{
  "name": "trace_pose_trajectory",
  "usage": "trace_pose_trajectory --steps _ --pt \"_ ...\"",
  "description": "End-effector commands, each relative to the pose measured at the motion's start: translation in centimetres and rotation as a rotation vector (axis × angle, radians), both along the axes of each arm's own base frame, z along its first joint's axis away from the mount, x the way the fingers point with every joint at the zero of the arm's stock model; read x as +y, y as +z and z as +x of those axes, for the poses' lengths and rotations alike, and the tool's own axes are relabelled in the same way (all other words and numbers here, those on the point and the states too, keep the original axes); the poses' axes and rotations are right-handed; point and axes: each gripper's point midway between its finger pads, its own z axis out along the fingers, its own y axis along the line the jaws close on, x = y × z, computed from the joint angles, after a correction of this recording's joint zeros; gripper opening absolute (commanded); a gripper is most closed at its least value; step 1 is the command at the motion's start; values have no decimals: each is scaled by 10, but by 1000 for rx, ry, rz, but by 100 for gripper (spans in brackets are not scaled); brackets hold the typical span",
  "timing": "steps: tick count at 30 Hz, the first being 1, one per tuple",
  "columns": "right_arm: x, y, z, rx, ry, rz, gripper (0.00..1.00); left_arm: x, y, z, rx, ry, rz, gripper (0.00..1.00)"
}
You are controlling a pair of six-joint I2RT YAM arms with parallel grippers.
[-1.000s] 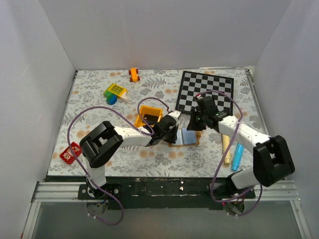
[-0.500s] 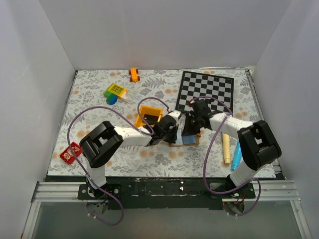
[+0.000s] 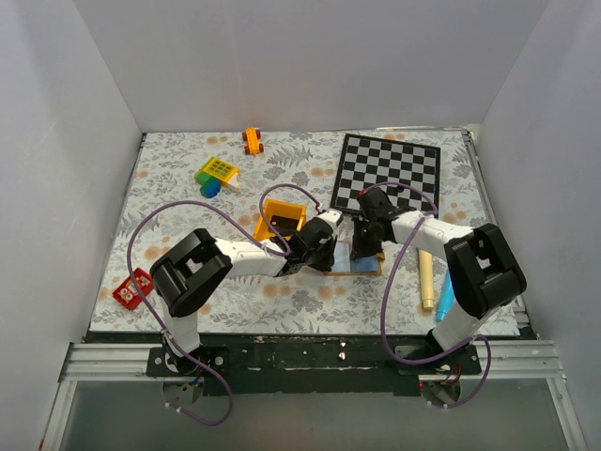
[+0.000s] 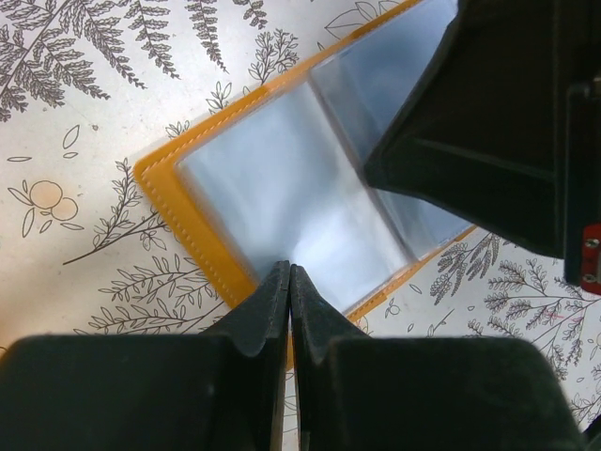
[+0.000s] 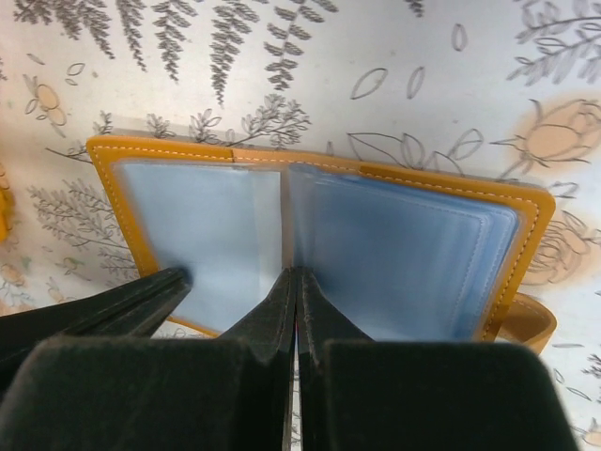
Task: Put the credit cards into the card holder
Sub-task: Open the card holder at the center of the board.
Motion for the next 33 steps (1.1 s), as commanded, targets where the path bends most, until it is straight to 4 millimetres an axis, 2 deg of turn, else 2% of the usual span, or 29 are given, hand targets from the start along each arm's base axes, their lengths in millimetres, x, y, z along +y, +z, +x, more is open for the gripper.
trace_pose_trajectory --steps 1,5,10,13,15,22,30,33 --pt "-44 -7 -7 3 -43 -204 1 23 -17 -11 50 9 103 0" --pt "-35 0 -6 -9 -31 -151 1 23 -21 -11 56 7 107 0" --pt "-12 10 -6 -20 13 -23 1 22 -21 -11 58 5 106 0" --pt "1 22 -3 -57 37 56 1 21 -21 -12 58 3 106 0" --pt "2 31 -2 -79 28 73 1 22 -21 -11 59 4 105 0" --pt "-19 32 -2 -80 -14 -37 1 20 -19 -10 56 0 101 0" --pt "-46 1 -6 -2 -76 -209 1 20 -19 -10 55 -3 107 0" --pt "-54 -3 -7 3 -98 -249 1 21 -22 -10 58 -3 118 0"
